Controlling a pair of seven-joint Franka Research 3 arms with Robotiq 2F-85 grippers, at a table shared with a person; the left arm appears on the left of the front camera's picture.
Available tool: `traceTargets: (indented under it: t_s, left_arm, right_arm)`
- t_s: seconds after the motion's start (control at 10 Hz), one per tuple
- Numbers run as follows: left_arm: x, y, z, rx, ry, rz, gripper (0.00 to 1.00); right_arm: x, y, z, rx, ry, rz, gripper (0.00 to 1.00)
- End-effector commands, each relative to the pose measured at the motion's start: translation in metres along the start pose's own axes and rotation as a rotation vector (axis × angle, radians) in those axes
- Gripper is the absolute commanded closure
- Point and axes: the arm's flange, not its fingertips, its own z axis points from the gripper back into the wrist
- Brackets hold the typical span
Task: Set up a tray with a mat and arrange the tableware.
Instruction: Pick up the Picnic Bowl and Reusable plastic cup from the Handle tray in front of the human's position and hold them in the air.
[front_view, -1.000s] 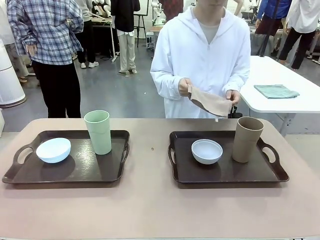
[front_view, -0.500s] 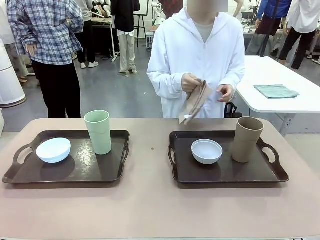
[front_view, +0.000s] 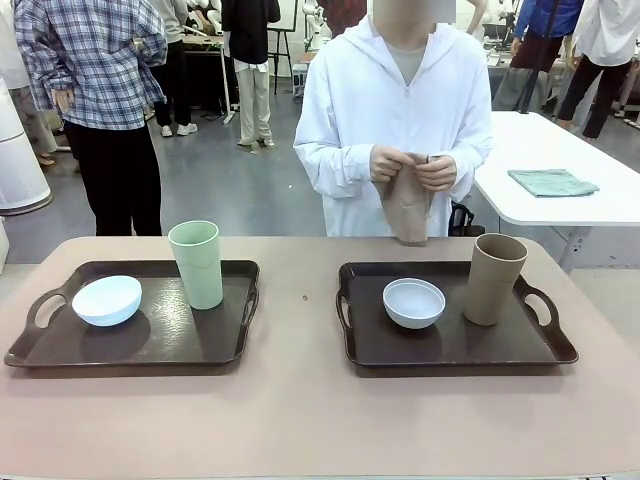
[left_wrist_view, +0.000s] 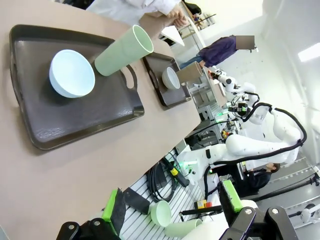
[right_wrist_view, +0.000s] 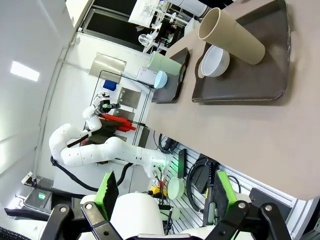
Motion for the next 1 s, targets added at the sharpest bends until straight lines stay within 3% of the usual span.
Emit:
traceTargets:
  t_s: [0.0, 0.1, 0.2, 0.5, 0.7, 0.9]
  left_arm:
    - [0.000, 0.000, 0.000, -0.002, -0.002, -0.008, 0.00]
    - [0.000, 0.000, 0.000, 0.000, 0.000, 0.000, 0.00]
    - [0.007, -0.017, -0.011, 0.038, 0.021, -0.024, 0.00]
    - [0.006, -0.085, -0.092, 0.209, 0.215, -0.121, 0.00]
    - [-0.010, -0.119, -0.163, 0.288, 0.312, -0.158, 0.00]
    - [-0.036, -0.158, -0.238, 0.383, 0.405, -0.201, 0.00]
  right_arm:
    - [0.000, 0.000, 0.000, 0.000, 0.000, 0.000, 0.00]
    - [0.008, 0.002, -0.001, 0.046, 0.009, 0.082, 0.00]
    - [0.017, 0.005, -0.008, -0.026, -0.017, 0.157, 0.00]
    - [0.039, 0.019, -0.057, -0.137, 0.070, 0.438, 0.00]
    - [0.049, 0.017, -0.090, -0.213, 0.177, 0.645, 0.00]
    - [0.057, 0.018, -0.123, -0.251, 0.368, 0.811, 0.00]
